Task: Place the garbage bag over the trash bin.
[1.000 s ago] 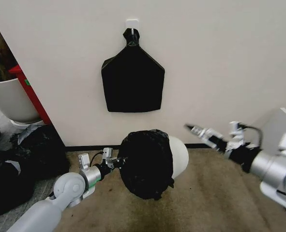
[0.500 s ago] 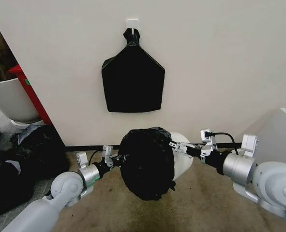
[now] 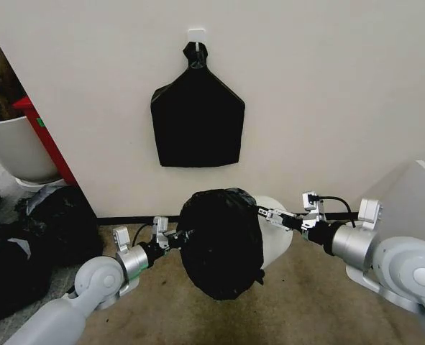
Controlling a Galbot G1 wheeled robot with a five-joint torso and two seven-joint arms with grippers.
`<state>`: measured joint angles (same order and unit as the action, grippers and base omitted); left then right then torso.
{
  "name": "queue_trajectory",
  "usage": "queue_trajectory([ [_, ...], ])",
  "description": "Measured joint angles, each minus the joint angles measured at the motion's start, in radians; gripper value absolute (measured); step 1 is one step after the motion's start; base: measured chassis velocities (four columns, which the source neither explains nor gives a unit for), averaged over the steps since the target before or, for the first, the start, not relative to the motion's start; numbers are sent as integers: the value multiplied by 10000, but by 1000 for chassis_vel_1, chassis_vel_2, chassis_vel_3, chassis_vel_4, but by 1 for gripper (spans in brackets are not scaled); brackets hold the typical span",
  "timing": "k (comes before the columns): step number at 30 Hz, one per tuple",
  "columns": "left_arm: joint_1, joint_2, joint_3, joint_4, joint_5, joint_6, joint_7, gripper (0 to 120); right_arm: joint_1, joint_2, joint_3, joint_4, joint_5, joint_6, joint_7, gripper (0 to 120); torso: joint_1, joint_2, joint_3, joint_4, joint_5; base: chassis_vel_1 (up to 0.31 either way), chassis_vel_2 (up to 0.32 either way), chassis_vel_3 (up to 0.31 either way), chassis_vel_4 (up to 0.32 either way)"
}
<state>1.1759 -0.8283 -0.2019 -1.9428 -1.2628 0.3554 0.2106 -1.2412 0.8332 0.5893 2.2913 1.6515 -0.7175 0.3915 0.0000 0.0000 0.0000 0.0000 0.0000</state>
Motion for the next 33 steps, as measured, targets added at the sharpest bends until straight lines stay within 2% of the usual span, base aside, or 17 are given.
queue_trajectory([
  [7,99,15,-59,-65,-119,40,66,0,106,-14,36,-588,-292,123,-497,100,0,0,0,0,1,0,0,0,0],
  [12,94,-24,-55,-48,-147,59,-36,0,-22,18,106,-160,-149,206,-383,100,0,0,0,0,-1,0,0,0,0],
  [17,-40,-80,71,-47,-337,226,-926,0,-187,66,168,306,149,279,-71,100,0,0,0,0,-1,0,0,0,0],
  [22,-347,-310,444,-194,-1066,545,-3241,0,-1,175,310,671,439,610,310,100,0,0,0,0,1,0,0,0,0],
  [23,-388,-399,520,-283,-1269,590,-4035,0,106,218,337,922,498,817,510,100,0,0,0,-1,0,0,0,0,0],
  [24,-388,-399,520,-283,-1269,590,-4035,0,106,218,337,922,498,817,510,100,0,0,0,-1,0,0,0,0,0],
  [25,-421,-472,581,-368,-1429,609,-4758,0,177,253,340,1156,523,953,679,100,0,0,0,0,-1,0,0,0,0],
  [26,-465,-565,652,-488,-1641,611,-5539,0,248,292,283,1415,430,1055,867,100,0,0,0,1,-1,0,0,0,0],
  [27,-476,-593,677,-534,-1711,600,-5767,0,264,306,242,1501,370,1093,922,100,0,0,0,2,-1,0,0,0,0],
  [30,-703,-788,862,-933,-2306,618,-8101,0,163,529,-165,1887,-371,1291,1185,100,0,0,-1,-1,-3,0,0,0,0],
  [31,-703,-788,862,-933,-2306,618,-8101,0,163,529,-165,1887,-371,1291,1185,100,0,0,-1,-1,-3,0,0,0,0],
  [33,-792,-842,940,-1080,-2585,671,-9107,0,-38,694,-247,1888,-766,1317,1212,100,0,0,0,2,5,0,0,0,0],
])
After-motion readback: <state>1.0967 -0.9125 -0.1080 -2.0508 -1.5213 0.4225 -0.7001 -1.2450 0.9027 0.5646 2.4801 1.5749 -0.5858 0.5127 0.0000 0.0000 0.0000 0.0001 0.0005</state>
